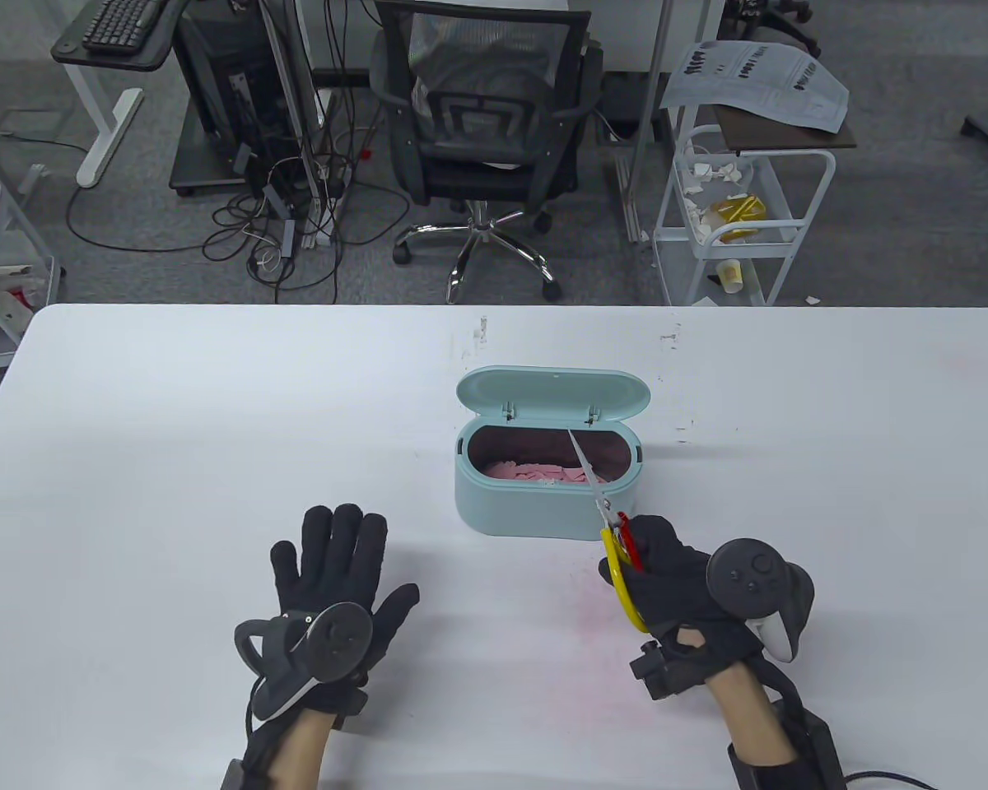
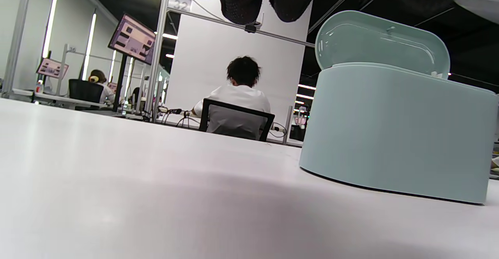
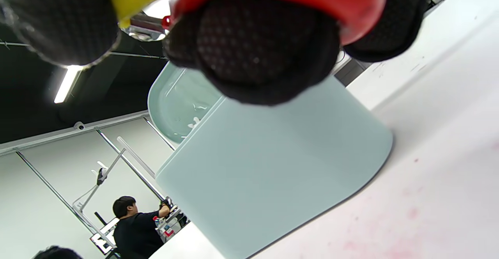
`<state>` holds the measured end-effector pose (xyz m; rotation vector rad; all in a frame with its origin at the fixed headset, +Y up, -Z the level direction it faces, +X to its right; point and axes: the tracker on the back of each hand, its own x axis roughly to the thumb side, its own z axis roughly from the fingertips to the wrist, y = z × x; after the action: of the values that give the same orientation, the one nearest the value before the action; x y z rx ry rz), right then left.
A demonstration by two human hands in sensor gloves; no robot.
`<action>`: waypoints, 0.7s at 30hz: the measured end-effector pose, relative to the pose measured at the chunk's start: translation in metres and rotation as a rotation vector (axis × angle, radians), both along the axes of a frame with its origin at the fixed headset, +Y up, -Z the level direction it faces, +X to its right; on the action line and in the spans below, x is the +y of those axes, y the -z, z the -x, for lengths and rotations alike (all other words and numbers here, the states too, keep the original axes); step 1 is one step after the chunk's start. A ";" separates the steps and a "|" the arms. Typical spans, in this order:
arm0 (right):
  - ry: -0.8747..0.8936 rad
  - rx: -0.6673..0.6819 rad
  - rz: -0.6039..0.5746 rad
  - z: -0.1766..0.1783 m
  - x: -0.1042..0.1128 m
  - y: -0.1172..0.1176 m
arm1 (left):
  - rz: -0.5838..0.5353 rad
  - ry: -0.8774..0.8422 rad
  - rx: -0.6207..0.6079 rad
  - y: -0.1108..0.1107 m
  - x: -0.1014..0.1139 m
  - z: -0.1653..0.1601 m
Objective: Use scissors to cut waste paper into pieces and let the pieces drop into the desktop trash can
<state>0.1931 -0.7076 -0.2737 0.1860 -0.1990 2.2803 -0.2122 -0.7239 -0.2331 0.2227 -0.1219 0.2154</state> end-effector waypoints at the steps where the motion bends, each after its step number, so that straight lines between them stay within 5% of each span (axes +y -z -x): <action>1: -0.013 -0.014 -0.013 -0.002 0.003 -0.002 | 0.010 -0.018 0.004 0.000 -0.001 0.003; 13: -0.213 -0.219 -0.091 -0.053 0.013 -0.046 | -0.023 -0.034 -0.030 -0.004 0.000 -0.001; 21: -0.393 -0.403 -0.095 -0.076 0.015 -0.050 | -0.034 -0.015 -0.040 -0.008 0.000 -0.008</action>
<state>0.2687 -0.6923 -0.2241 -0.2081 -0.5189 2.6834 -0.2044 -0.7240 -0.2253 0.2535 -0.1638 0.2331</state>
